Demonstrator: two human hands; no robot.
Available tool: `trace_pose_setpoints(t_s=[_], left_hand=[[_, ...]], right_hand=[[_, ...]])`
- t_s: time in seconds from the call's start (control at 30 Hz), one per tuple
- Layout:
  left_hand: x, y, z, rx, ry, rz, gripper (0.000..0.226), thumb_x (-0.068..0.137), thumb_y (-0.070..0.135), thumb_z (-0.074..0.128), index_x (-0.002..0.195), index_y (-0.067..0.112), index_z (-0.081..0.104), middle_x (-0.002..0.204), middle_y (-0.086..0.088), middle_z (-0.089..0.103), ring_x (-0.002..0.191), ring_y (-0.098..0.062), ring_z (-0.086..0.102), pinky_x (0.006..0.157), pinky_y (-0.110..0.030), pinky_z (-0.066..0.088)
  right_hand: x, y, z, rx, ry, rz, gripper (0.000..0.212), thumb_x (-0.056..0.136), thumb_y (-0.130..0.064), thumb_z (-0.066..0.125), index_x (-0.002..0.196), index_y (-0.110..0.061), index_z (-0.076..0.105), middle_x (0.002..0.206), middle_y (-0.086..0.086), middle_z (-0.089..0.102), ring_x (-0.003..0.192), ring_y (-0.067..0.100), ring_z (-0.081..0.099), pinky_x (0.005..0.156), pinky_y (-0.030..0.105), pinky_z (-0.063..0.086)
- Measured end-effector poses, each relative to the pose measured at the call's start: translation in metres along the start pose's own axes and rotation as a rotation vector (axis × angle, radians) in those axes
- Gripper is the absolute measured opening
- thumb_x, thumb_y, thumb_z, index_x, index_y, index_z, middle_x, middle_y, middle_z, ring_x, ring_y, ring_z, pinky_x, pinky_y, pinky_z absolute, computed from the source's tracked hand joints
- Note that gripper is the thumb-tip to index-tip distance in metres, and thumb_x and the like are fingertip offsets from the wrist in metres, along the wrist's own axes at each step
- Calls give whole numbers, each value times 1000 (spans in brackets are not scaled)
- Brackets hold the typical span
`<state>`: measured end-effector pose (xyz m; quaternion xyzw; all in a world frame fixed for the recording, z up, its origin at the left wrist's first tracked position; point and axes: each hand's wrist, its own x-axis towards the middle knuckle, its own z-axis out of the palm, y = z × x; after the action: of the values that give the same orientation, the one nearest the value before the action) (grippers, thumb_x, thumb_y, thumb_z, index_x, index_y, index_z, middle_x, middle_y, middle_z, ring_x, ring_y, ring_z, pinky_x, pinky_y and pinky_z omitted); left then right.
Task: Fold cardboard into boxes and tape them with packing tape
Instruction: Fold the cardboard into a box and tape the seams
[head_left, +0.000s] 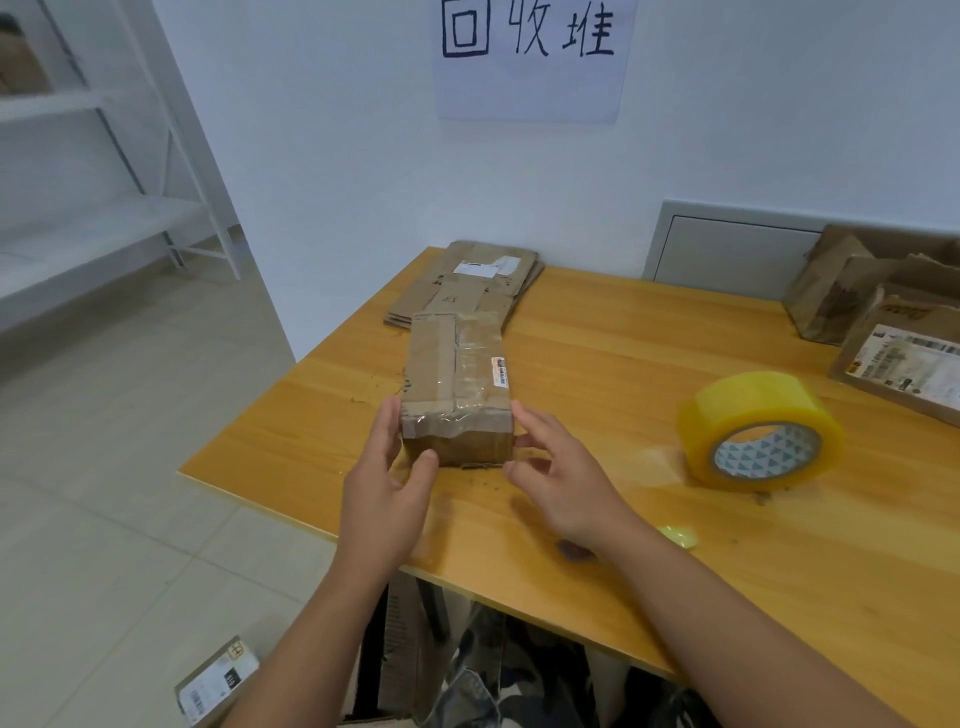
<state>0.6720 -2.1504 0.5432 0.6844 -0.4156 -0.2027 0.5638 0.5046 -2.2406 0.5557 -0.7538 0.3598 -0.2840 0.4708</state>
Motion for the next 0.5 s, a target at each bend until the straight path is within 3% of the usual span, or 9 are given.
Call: trace_pose_setpoints(t_s=[0.07,0.1,0.17,0.23,0.27,0.33,0.4,0.5], left_hand=[[0,0,0,43,10,19,71,97,15,61,155,32,24,134,41,36,113,29,39,103,-17,40],[-1,1,2,75,16,38,71,97,17,61,155,32,24,142,34,34,118,26,40,104,-20,43],[0,-2,4,154,34,89,70,97,19,62,155,31,25,153,23,25,139,3,36,111,-37,43],[0,-5,7,236,48,149,68,96,19,62,154,32,28,157,21,17,146,-8,28,108,-46,45],[1,-6,8,268,52,182,67,95,19,62,153,34,31,159,19,17,146,-8,28,106,-44,47],[3,-7,8,312,51,255,64,94,18,63,148,41,36,160,12,22,142,-8,32,99,-25,48],[7,-7,5,372,31,309,65,92,18,65,144,46,39,157,8,25,135,-8,36,85,-10,39],[15,-12,2,503,17,366,63,87,21,69,142,41,46,155,4,28,126,-15,41,83,-24,43]], right_hand=[[-1,-1,2,-79,33,-24,63,96,-11,58,152,-26,34,142,-15,45,121,-5,45,105,20,41],[-1,-1,2,-124,40,-36,63,96,-12,58,152,-28,33,141,-15,47,120,-6,45,106,22,41],[-1,0,2,-204,45,-50,67,97,-17,58,154,-34,27,138,-18,47,119,-5,46,104,23,42],[1,0,1,-308,40,-85,70,98,-22,56,154,-42,20,133,-20,45,116,-1,49,98,23,44],[4,0,0,-362,37,-99,69,98,-23,55,153,-44,20,132,-18,45,113,2,50,95,25,46],[8,-2,0,-442,44,-100,64,97,-26,54,152,-44,26,132,-14,44,108,6,52,88,26,48],[9,-5,-1,-527,65,-111,59,95,-29,55,149,-39,32,138,-10,40,106,10,52,83,27,48],[14,-9,0,-713,84,-258,61,90,-32,60,146,-30,37,154,-3,27,130,20,40,99,36,45]])
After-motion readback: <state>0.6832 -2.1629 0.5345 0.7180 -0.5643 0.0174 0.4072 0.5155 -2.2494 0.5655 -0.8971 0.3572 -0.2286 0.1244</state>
